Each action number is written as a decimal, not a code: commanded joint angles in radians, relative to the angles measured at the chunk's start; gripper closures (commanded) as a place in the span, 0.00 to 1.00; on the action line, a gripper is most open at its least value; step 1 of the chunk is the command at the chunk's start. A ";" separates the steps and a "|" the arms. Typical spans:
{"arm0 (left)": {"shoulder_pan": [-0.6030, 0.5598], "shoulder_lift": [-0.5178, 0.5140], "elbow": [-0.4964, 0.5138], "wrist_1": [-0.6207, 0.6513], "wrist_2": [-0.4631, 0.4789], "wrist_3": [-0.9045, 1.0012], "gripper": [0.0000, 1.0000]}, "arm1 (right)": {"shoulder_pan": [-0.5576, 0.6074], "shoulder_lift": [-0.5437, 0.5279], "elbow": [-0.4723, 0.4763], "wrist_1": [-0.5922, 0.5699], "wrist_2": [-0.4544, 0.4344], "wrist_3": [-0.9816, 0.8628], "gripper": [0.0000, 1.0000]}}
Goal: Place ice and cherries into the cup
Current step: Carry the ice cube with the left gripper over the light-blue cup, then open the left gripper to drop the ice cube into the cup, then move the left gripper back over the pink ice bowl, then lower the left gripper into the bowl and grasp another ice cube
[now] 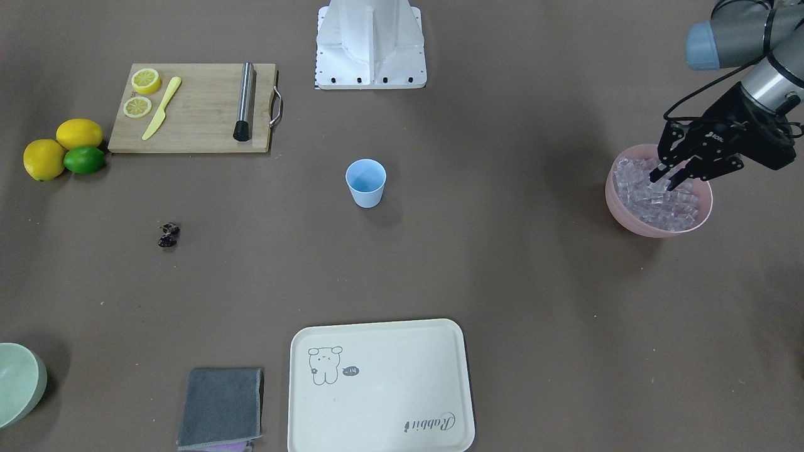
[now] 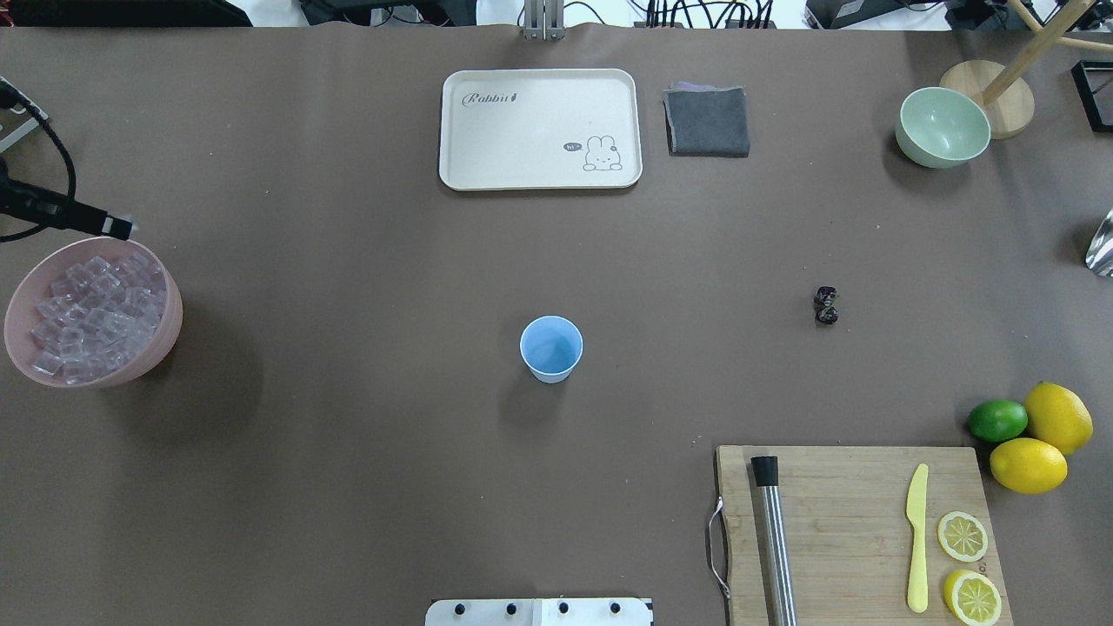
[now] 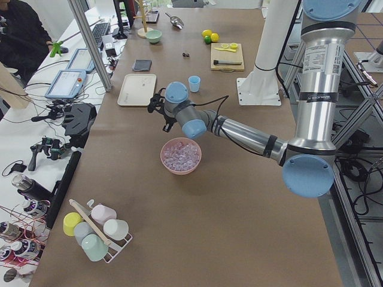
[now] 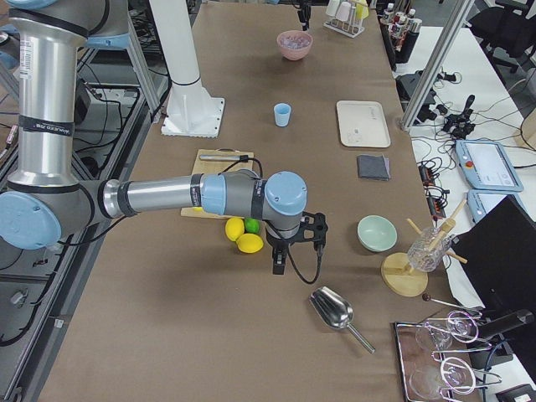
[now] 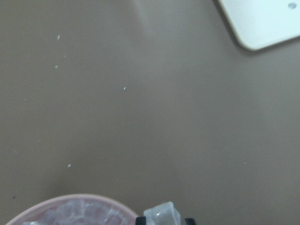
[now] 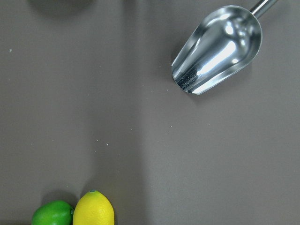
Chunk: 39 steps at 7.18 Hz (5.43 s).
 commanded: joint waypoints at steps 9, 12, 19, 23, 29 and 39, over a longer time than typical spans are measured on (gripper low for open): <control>0.679 -0.489 0.077 0.091 0.619 -0.575 1.00 | -0.003 0.011 -0.001 0.002 0.015 0.000 0.00; 0.720 -0.496 0.112 0.090 0.670 -0.575 1.00 | -0.003 0.010 -0.002 0.002 0.015 0.000 0.00; 0.619 -0.440 0.027 0.193 0.628 -0.563 0.03 | -0.003 0.010 -0.001 0.002 0.017 0.000 0.00; 0.341 -0.034 -0.192 0.277 0.403 -0.159 0.03 | -0.005 0.010 -0.001 0.002 0.017 -0.001 0.00; 0.118 0.307 -0.104 -0.008 0.241 -0.004 0.03 | -0.005 0.008 -0.002 0.002 0.018 -0.001 0.00; 0.152 0.323 -0.133 0.004 0.425 -0.861 0.03 | -0.006 0.017 0.015 0.003 0.020 -0.006 0.00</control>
